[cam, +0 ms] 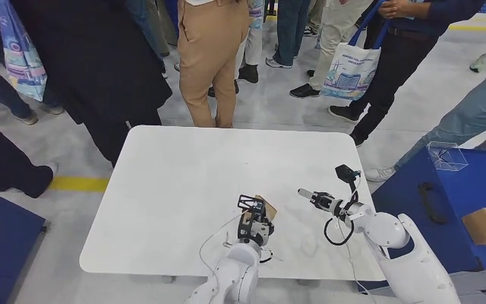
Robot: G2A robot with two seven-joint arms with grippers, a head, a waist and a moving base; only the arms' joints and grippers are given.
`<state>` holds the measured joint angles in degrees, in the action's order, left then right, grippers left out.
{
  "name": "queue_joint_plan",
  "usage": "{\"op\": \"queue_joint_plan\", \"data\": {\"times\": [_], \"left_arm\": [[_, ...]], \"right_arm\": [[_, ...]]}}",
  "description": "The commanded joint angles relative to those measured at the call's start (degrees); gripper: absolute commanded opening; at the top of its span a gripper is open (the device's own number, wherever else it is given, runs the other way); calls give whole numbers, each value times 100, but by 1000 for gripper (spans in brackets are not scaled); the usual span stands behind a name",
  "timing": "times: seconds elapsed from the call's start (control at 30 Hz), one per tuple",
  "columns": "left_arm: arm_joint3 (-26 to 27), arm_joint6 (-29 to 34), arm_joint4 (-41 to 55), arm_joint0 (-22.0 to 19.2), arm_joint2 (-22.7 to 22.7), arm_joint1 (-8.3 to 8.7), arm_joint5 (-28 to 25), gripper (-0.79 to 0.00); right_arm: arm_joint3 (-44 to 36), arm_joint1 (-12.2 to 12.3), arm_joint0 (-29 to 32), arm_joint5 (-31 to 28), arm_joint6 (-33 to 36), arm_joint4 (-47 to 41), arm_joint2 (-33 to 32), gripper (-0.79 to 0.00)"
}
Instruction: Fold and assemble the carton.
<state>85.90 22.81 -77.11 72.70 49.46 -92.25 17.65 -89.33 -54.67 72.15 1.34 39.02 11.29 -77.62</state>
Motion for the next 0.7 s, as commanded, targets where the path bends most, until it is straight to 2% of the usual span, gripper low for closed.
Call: {"op": "queue_joint_plan", "data": {"times": [0.0, 0.2, 0.33, 0.43, 0.53, 0.67], "left_arm": [[0, -76, 17, -27, -25, -19, 45, -785], [296, -343, 40, 160, 51, 2, -72, -785], [63, -82, 46, 60, 116, -3, -72, -785], [-179, 96, -205, -116, 47, -32, 134, -785], [83, -212, 58, 8, 59, -44, 3, -785], [765, -983, 49, 479, 281, 37, -167, -785]], "right_arm": [[0, 0, 0, 0, 0, 0, 0, 0], [0, 0, 0, 0, 0, 0, 0, 0], [0, 0, 0, 0, 0, 0, 0, 0], [0, 0, 0, 0, 0, 0, 0, 0], [0, 0, 0, 0, 0, 0, 0, 0], [0, 0, 0, 0, 0, 0, 0, 0]]}}
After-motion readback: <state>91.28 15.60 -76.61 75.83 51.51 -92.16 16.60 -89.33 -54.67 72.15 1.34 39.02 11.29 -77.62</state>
